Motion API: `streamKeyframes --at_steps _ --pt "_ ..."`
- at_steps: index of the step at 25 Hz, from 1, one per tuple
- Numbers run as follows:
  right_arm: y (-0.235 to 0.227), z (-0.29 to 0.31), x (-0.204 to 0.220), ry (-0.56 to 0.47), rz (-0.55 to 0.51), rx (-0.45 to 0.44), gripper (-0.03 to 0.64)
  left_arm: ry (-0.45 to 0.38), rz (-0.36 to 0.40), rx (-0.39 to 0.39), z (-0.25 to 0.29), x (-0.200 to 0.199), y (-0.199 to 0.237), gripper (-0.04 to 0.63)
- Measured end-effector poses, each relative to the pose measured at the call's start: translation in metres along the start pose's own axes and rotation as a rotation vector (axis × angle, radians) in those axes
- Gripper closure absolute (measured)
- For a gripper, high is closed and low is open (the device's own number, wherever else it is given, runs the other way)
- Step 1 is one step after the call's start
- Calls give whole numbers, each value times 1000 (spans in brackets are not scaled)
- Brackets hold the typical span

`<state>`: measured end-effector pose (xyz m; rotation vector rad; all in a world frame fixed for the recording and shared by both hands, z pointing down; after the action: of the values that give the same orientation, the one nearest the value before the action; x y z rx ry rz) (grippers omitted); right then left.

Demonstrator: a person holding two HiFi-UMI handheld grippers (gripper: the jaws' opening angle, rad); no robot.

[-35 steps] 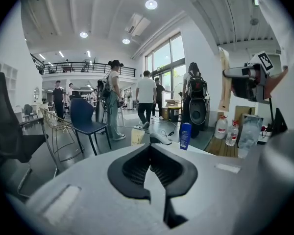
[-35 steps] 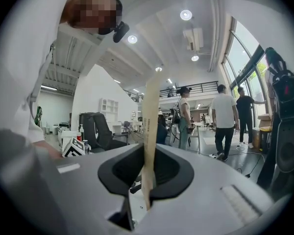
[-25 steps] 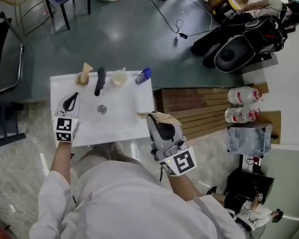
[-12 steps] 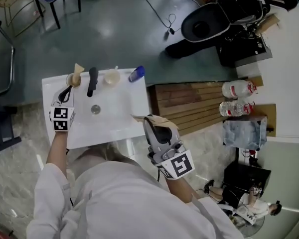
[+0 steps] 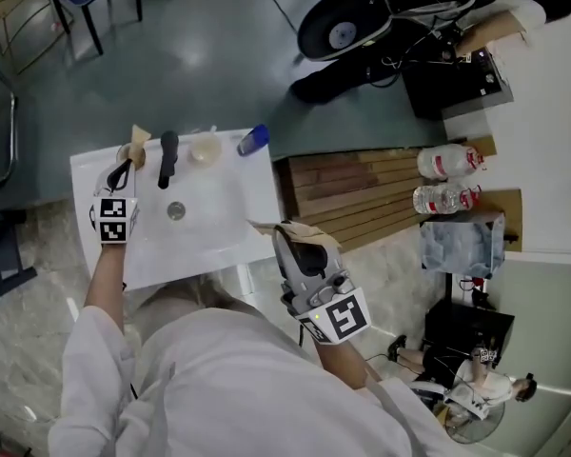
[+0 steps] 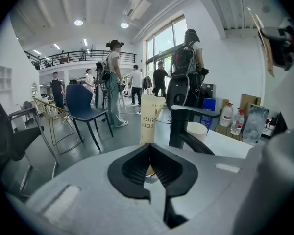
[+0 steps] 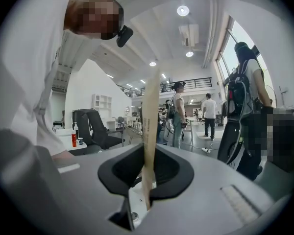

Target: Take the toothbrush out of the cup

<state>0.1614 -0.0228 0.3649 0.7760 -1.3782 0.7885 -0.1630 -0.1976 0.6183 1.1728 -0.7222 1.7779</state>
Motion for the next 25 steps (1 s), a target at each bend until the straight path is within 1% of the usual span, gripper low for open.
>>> streamKeyframes --at_steps 2,6,8,11,15,17,19,25 --pt "-1 0 1 3 -1 5 574 3 -1 -2 3 3 1 588" --pt "-2 2 3 7 -3 10 574 6 -10 4 9 6 3 567" --pt "-3 3 4 9 -2 12 574 2 -16 8 11 5 3 546" --pt "-4 3 4 13 -2 13 574 -5 -28 17 13 4 1 485" --pt "-5 4 6 20 -1 15 573 -10 -26 20 19 6 0 393" --pt "-6 4 7 25 -2 18 574 -15 -13 20 22 7 1 371" --pt "-7 5 7 27 -3 22 574 -10 3 19 26 7 2 359" --pt "-9 8 9 38 -5 34 574 -7 33 26 41 5 6 355"
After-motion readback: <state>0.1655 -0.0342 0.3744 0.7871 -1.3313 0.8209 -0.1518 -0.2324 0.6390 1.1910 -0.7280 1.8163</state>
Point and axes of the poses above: the fingertips, and each gripper's own axes: z forward along the fingers, y to its left, x out of its underside, the point moved 9 cm from there along -z, backward along the fingers, and after that the axes turned 7 degrees about -y, right-handed, at the moved point
